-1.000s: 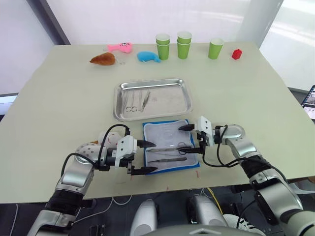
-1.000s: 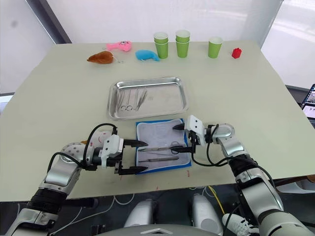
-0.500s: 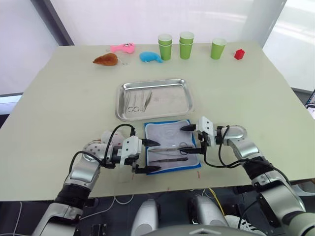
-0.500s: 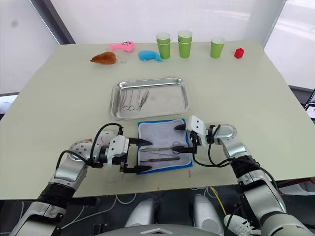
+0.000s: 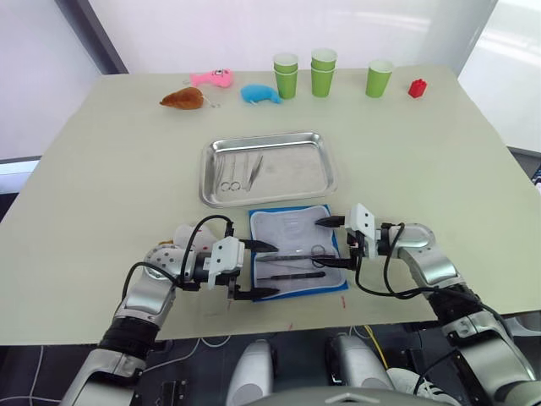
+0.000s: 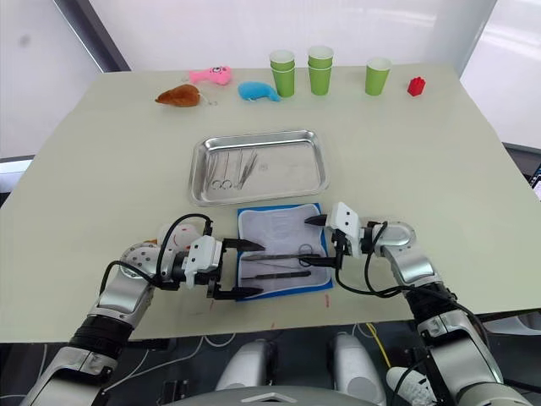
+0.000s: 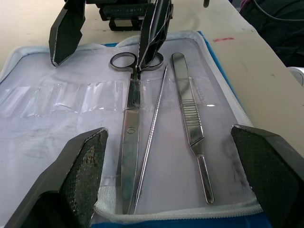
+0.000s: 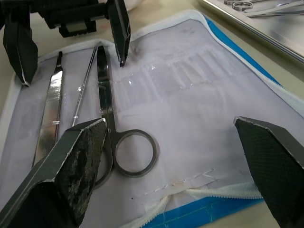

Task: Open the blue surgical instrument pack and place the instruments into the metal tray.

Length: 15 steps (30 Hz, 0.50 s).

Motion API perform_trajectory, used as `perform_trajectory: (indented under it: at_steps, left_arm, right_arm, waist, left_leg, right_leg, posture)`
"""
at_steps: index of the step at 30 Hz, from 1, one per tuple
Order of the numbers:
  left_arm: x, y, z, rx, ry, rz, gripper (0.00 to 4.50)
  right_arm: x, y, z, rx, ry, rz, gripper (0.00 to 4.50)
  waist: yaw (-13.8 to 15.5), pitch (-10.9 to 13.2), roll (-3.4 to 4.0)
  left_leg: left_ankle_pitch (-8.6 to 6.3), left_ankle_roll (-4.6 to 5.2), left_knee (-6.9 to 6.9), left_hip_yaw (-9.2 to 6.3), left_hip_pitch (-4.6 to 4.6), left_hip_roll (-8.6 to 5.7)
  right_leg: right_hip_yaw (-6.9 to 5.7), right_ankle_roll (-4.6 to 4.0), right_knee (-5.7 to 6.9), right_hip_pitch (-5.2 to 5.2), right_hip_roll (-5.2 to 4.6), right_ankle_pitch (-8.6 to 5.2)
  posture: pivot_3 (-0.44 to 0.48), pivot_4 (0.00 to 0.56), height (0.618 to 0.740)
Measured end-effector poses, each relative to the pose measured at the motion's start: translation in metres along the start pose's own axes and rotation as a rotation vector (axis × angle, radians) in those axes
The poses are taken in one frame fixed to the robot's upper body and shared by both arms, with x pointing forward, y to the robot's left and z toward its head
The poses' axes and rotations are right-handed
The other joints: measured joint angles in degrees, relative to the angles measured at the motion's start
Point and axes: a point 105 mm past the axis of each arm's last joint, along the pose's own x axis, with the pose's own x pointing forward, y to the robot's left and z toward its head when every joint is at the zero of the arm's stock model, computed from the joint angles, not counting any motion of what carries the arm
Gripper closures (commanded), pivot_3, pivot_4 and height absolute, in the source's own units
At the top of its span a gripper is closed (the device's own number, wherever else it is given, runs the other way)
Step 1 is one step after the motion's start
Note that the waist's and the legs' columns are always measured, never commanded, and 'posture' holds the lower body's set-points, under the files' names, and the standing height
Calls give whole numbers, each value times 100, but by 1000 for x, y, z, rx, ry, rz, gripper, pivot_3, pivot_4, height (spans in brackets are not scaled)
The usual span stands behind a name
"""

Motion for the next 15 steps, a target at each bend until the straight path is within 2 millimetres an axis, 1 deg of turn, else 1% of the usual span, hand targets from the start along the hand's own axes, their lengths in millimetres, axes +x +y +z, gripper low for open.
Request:
perform_trajectory:
  at_steps: [2,4,6,8,10,12,15]
  left_arm:
    - [0,0,0,0,-4,-2,132]
    - [-1,-1,-1,2,-8,-5,132]
    - [-1,-1,-1,-2,-13,-4,132]
    - [-1,-1,-1,-5,-18,-7,132]
    - [-1,-1,-1,-6,-19,-11,132]
    - [-1,-1,-2,-7,-22,-18,132]
    - [-1,0,-2,-7,-23,-27,132]
  right_arm:
    - [-5,-3,9,8,-45,-22,0]
    - [-14,-7,22,-11,-86,-30,0]
    - [-22,-6,29,-30,-93,-18,0]
    - [-39,-5,38,-63,-84,-1,0]
    - [-50,-3,39,-74,-66,12,0]
    - [-66,4,41,-87,-37,38,0]
    - [-83,12,42,-91,-5,71,0]
  waist:
    - [1,7,9]
    - [-7,10,15]
    - [-7,12,17]
    - [-7,14,20]
    - [-10,15,21]
    - [-10,18,25]
    - [-15,19,27]
  left_leg:
    - [0,0,0,2,-2,-2]
    - [0,0,0,3,0,-2]
    - [0,0,1,1,-1,-2]
    - [0,1,0,1,0,-2]
    - [-1,1,0,1,0,-2]
    - [-1,1,0,2,0,-2]
    - [-1,1,1,2,2,-2]
  right_leg:
    - [0,0,-1,-2,-1,0]
    - [1,1,0,-2,0,0]
    - [-2,1,0,-2,1,0]
    - [-2,1,-1,-2,2,-1]
    - [-1,1,-1,-2,4,-1]
    - [-1,2,-1,-2,4,-1]
    - [0,2,0,-1,5,-1]
  posture:
    - [0,150,740]
    - [0,150,740]
    - [0,150,740]
    - [0,150,740]
    - [0,150,740]
    - [0,150,740]
    - [0,150,740]
